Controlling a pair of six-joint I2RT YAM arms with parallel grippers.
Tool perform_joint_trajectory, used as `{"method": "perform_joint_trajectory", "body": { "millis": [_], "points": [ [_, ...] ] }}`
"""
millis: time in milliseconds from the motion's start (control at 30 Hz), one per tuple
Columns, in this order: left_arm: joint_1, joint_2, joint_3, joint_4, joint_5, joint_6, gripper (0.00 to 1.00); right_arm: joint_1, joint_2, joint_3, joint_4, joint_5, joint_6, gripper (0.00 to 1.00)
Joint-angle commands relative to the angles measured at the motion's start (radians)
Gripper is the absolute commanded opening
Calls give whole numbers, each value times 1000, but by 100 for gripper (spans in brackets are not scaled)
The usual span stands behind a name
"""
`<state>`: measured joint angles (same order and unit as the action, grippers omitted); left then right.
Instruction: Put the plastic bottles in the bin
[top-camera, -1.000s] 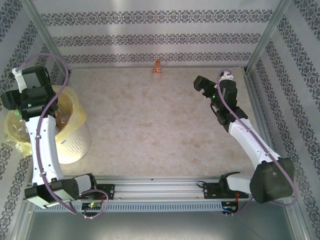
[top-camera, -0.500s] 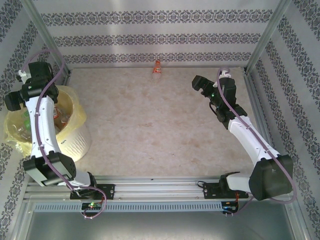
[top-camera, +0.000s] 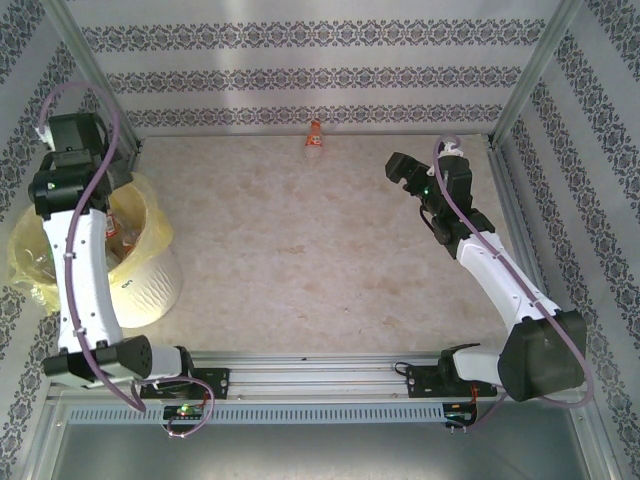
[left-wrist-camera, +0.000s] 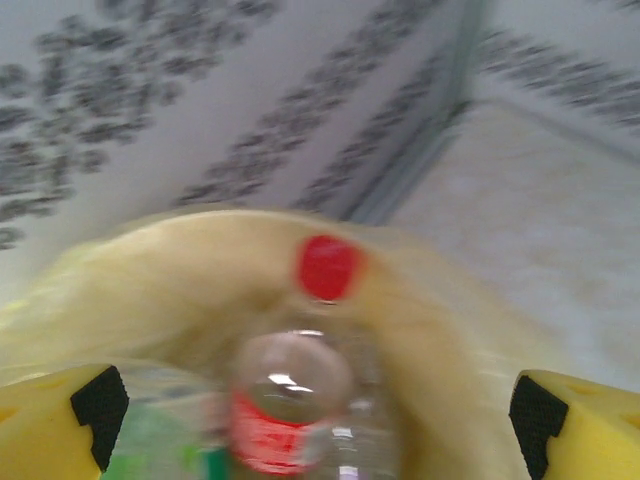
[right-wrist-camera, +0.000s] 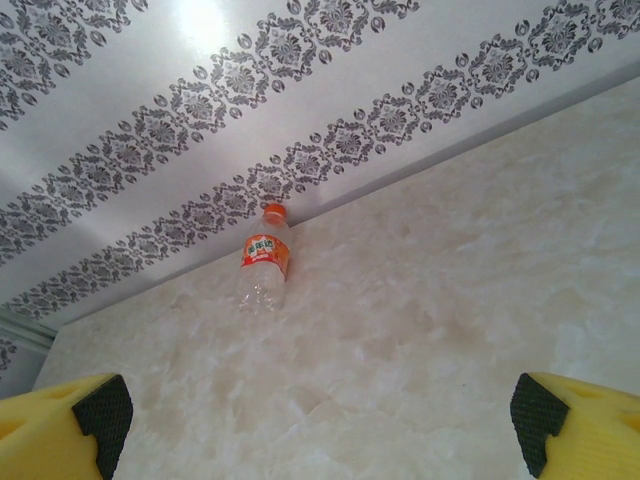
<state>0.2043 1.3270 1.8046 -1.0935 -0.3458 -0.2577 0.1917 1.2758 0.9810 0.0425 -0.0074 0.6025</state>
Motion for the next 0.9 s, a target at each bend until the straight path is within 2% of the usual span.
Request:
{"method": "perform_joint_trajectory", "body": {
  "millis": [0, 133, 233, 333, 500, 667, 767, 867],
  "points": [
    [-161, -18, -19, 189, 173, -92, 100, -8, -34, -12, 7, 42, -1, 98],
    [-341, 77, -33, 354, 260, -141, 100, -10, -64, -66, 51, 76, -1, 98],
    [-478, 199, -15, 485, 258, -133, 100, -11, -92, -105, 72, 96, -15, 98],
    [-557, 349, 44, 569, 275, -148, 100, -12, -114, -113, 42, 97, -41, 98],
    [-615, 606, 181, 642, 310, -186, 100, -14, -150, -122, -13, 85, -74, 98],
    [-617, 800, 251, 768, 260, -237, 100, -14, -184, -123, -79, 70, -94, 98],
    [-617, 896, 282, 869, 265, -228, 100, -15, -199, -121, -110, 72, -111, 98],
    [-617, 984, 326, 952, 317, -195, 100, -16, -205, -112, -142, 85, -127, 98]
  ]
}}
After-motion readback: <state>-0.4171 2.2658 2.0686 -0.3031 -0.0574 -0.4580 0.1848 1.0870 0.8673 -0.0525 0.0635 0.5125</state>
